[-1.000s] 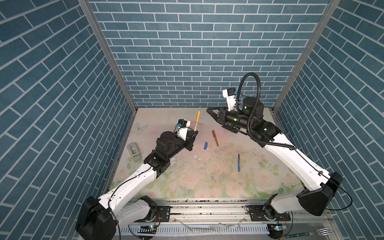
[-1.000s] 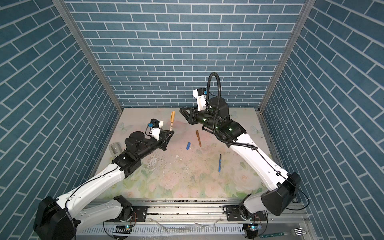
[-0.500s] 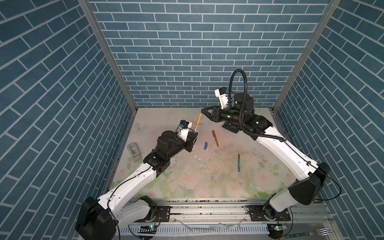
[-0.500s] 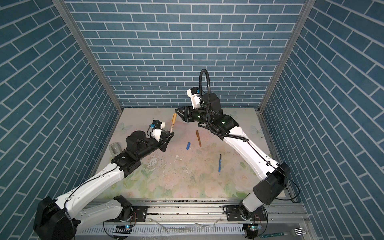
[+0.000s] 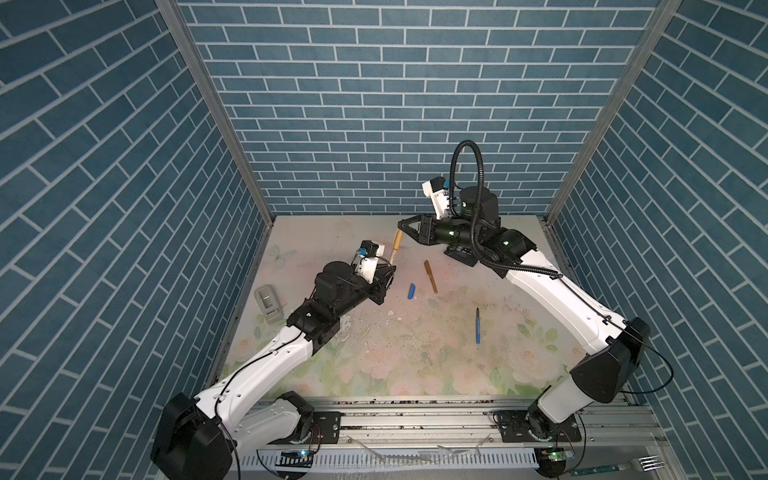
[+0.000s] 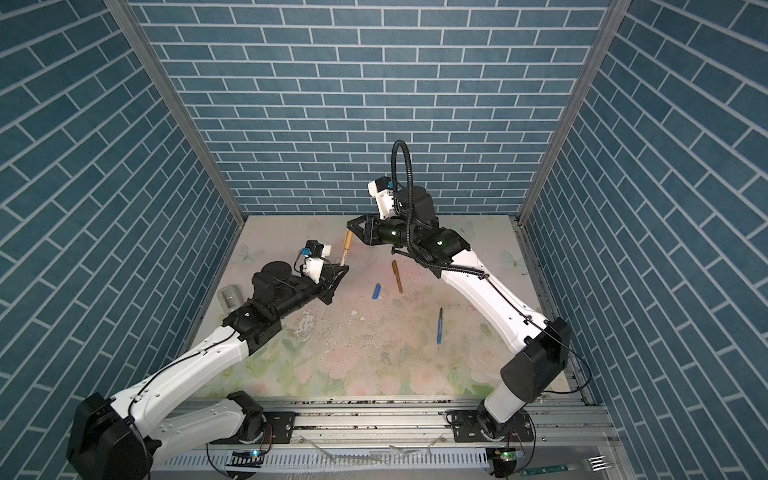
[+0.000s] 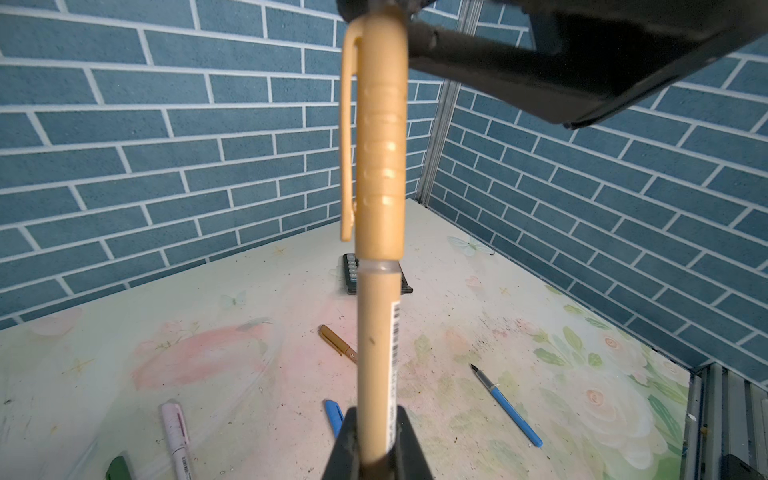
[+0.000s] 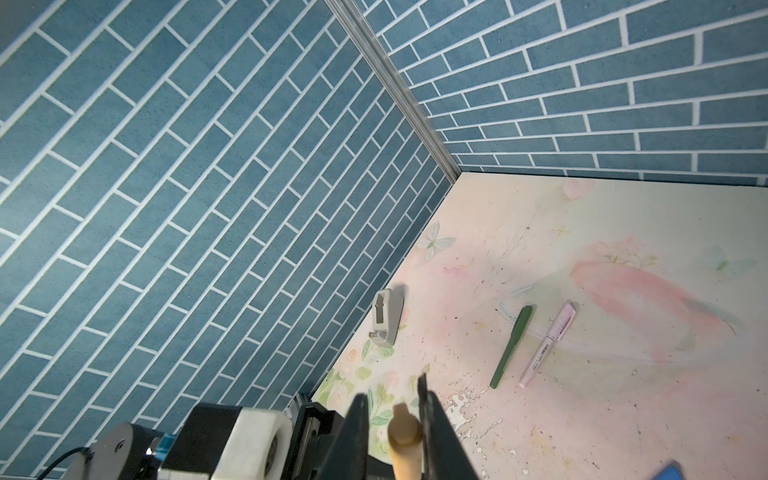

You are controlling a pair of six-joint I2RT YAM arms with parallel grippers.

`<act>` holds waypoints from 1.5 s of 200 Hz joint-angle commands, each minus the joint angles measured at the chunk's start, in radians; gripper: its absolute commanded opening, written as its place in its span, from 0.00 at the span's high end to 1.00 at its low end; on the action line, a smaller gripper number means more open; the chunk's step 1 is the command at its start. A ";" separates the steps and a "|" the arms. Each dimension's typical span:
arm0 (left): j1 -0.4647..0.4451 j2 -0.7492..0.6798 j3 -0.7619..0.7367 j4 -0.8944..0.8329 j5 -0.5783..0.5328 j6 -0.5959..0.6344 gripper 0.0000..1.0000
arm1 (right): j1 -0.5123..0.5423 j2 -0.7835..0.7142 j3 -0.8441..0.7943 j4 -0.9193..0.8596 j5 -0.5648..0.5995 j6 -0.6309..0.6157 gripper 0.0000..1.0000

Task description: Insert the pens into the pen caps

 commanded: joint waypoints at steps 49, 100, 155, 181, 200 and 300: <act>0.006 -0.012 0.041 -0.006 0.006 0.003 1.00 | 0.009 0.008 0.015 -0.007 -0.035 0.012 0.84; 0.006 -0.038 0.043 0.042 -0.036 -0.050 1.00 | 0.014 0.002 -0.009 0.001 -0.044 0.013 0.89; 0.006 -0.044 0.086 0.109 -0.066 -0.100 1.00 | 0.034 0.003 -0.051 0.025 -0.062 0.012 0.92; 0.006 -0.033 0.128 0.109 -0.080 -0.117 1.00 | 0.046 -0.002 -0.080 0.018 -0.056 -0.015 0.93; 0.008 -0.019 0.162 0.112 -0.098 -0.130 1.00 | 0.055 -0.011 -0.115 0.014 -0.039 -0.042 0.95; 0.030 0.018 0.251 0.223 -0.106 -0.130 1.00 | 0.071 -0.028 -0.260 0.083 -0.053 -0.002 0.99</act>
